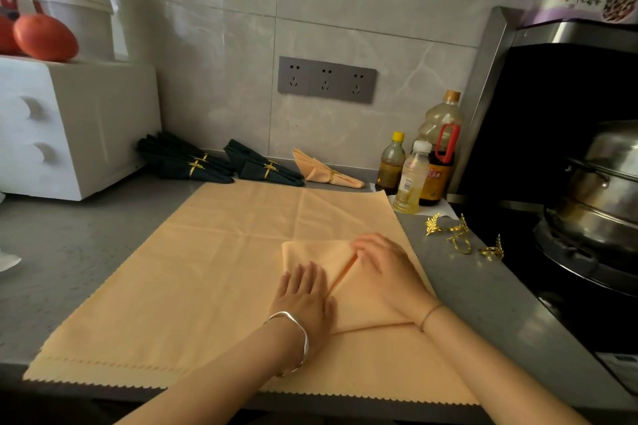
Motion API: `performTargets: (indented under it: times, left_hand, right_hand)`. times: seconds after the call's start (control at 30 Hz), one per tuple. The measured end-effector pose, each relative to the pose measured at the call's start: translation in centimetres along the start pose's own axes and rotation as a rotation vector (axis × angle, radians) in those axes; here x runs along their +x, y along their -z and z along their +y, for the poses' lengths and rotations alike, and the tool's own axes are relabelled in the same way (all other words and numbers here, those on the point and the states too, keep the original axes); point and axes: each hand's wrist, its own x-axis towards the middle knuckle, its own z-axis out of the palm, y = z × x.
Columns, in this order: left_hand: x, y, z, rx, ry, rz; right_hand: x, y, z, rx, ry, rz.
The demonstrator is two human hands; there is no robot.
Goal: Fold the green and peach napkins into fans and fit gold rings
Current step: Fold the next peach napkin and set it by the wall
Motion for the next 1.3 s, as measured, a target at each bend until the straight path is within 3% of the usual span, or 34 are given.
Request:
performTargets:
  times: [0.13,0.23,0.4,0.63,0.83,0.9,1.0,1.1,1.23,1.3]
  left_hand:
    - [0.0,-0.4,-0.1,0.005,0.003,0.022]
    - [0.1,-0.6,-0.1,0.015,0.001,0.038]
    - [0.3,-0.9,-0.3,0.012,-0.024,0.052]
    - [0.1,-0.8,-0.7,-0.039,-0.044,0.076]
    - [0.1,-1.1,-0.8,-0.057,-0.045,0.08]
    - [0.3,-1.1,-0.8,-0.056,-0.046,0.088]
    - [0.3,-1.2,-0.8,-0.061,-0.045,0.084]
    - [0.1,-1.0,-0.7,-0.062,-0.049,0.081]
    - [-0.1,-0.8,-0.8,-0.077,-0.051,0.087]
    - [-0.1,-0.8,-0.7,-0.11,-0.054,0.083]
  right_hand:
    - [-1.4,0.0,-1.3,0.011,0.136,-0.393]
    - [-1.6,0.0,0.1,-0.109,0.099,-0.51]
    - [-0.1,0.3,3.3,-0.187,-0.067,-0.531]
    - [0.8,0.0,4.4,-0.18,-0.1,-0.521]
    - [-1.2,3.2,1.9,0.014,0.049,-0.262]
    - [-2.9,4.8,0.9,-0.005,0.111,-0.321]
    - [-4.5,6.1,0.7,-0.259,0.211,-0.44]
    - [-5.0,6.5,1.1,-0.389,0.194,-0.509]
    - [-4.3,6.4,2.0,-0.399,0.188,-0.474]
    - [-3.6,6.1,2.6,-0.201,0.117,-0.422]
